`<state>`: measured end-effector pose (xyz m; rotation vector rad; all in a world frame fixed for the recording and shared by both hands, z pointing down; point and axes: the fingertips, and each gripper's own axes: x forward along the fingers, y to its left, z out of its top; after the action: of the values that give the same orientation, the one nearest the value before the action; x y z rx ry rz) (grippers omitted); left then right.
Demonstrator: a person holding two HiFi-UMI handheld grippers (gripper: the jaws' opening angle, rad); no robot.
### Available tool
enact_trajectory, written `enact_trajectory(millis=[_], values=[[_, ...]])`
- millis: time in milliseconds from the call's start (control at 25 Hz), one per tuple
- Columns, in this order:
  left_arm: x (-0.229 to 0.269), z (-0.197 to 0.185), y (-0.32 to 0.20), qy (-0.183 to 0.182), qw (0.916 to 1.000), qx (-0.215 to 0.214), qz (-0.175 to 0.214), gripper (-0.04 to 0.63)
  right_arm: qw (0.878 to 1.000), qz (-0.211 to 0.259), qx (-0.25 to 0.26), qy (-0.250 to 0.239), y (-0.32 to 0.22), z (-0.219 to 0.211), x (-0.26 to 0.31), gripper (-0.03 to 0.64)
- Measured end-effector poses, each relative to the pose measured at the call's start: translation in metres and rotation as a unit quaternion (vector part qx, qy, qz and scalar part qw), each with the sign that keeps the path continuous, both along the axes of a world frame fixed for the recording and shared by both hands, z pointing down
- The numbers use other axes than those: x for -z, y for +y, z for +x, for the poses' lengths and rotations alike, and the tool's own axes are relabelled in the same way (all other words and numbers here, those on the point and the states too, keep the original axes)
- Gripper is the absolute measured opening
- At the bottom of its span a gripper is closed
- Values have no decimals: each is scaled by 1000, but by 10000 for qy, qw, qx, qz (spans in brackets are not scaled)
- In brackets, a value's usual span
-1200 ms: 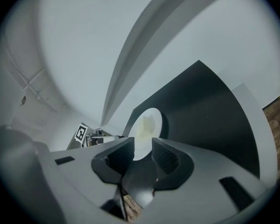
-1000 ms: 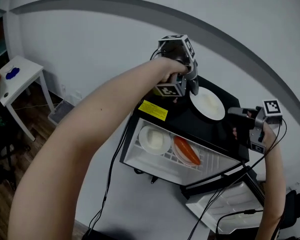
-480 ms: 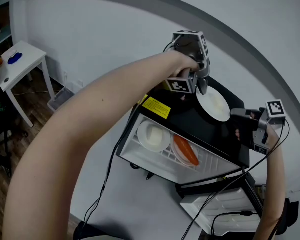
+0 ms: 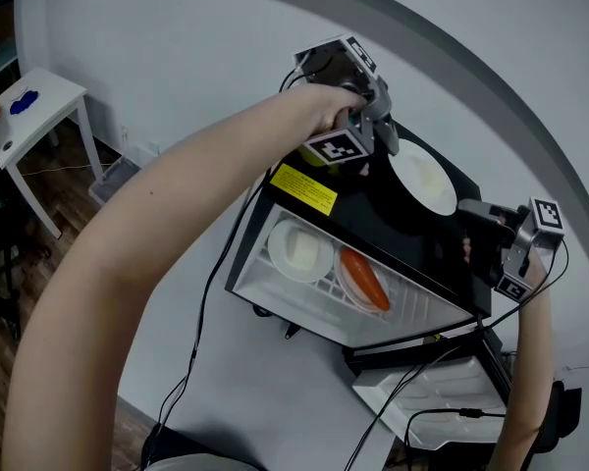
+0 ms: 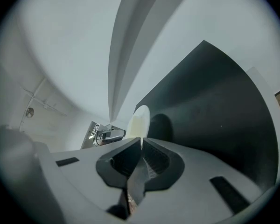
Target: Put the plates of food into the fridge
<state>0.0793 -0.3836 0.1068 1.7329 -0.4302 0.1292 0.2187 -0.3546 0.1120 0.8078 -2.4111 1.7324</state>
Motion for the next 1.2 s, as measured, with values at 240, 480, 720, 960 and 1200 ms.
enact_trajectory(millis=[240,480,720,960,1200], values=[[-1,2,6,-131,9999,-84,27,26,9999,30,-33,114,2,-2,0,21],[0,-1,10,227,9996,8,-136,20,9999,35,51,-105,10,-5,2,20],[10,-6,42,661,9977,81,-110,16,9986,205,159,-459,41,-9,14,20],[26,-16,94,1134,9934,187,-56,17,9956,576,194,-714,90,-18,43,20],[24,-30,150,1263,9916,225,143,17,9942,849,228,-624,144,-32,39,20]])
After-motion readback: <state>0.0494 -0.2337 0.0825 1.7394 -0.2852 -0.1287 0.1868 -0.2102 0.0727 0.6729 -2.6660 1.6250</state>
